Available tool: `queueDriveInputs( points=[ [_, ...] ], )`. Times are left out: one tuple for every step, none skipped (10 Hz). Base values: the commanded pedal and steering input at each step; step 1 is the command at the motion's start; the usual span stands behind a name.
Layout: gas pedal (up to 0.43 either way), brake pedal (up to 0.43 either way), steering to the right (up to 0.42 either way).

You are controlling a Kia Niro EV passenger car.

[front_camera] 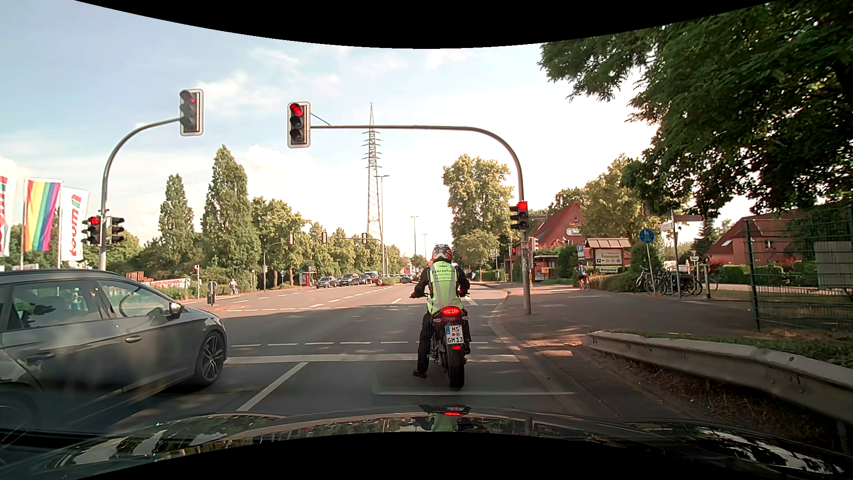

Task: Follow the waypoints while adhering to traffic rules and regulations

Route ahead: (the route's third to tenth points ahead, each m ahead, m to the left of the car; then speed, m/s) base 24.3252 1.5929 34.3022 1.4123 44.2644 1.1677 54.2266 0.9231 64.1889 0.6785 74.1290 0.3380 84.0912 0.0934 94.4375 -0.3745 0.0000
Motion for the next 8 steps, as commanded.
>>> queueDriveInputs(
  points=[
    [0.0,0.0,0.0],
    [0.0,0.0,0.0],
    [0.0,0.0,0.0],
    [0.0,0.0,0.0],
    [0.0,0.0,0.0],
    [0.0,0.0,0.0],
    [0.0,0.0,0.0],
    [0.0,0.0,0.0]
  ],
)
